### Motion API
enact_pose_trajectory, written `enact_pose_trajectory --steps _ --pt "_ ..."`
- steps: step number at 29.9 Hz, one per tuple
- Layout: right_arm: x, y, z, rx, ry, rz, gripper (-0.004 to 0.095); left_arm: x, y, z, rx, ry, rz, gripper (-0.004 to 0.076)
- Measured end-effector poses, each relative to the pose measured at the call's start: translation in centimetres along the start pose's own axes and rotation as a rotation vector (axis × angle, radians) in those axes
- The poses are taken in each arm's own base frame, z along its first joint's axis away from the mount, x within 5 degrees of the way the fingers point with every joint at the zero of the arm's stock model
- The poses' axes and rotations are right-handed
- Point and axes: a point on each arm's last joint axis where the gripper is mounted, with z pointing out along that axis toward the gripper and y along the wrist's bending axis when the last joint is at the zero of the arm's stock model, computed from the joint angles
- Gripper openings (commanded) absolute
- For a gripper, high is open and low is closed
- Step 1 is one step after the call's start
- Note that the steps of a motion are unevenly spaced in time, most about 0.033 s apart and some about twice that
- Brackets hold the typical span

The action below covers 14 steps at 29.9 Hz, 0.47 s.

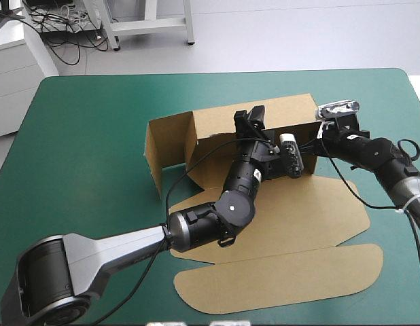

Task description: Fold the box

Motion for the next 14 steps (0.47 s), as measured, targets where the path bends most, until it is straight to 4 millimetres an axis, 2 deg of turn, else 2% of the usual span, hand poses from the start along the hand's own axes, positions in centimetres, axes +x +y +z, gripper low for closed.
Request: enact_pose_trajectory --steps 3,5,7,11,14 --pt "-0.4 -0.1 -0.2 0.01 0.006 -0.009 0.0002 -2.0 1.0 -1.0 -0.045 -0.031 -0.04 0.0445" --pt "-0.6 -0.1 -0.3 0.009 0.017 -0.011 0.0002 -3.1 1.6 -1.6 -0.067 -0.046 -0.058 0.0381" --pt "-0.7 0.0 -0.3 0.001 0.032 -0.016 0.0002 -3.7 2.5 -2.0 -0.099 -0.047 -0.06 0.0275" --pt "-0.5 0.1 -0.5 -0.019 0.074 -0.012 0.0 -3.5 5.0 -2.4 -0.174 -0.01 -0.079 -0.0008" --pt "-0.4 0.3 -1.0 -0.03 0.1 -0.016 0.0 -2.2 7.9 -2.5 -0.237 0.027 -0.112 -0.0001"
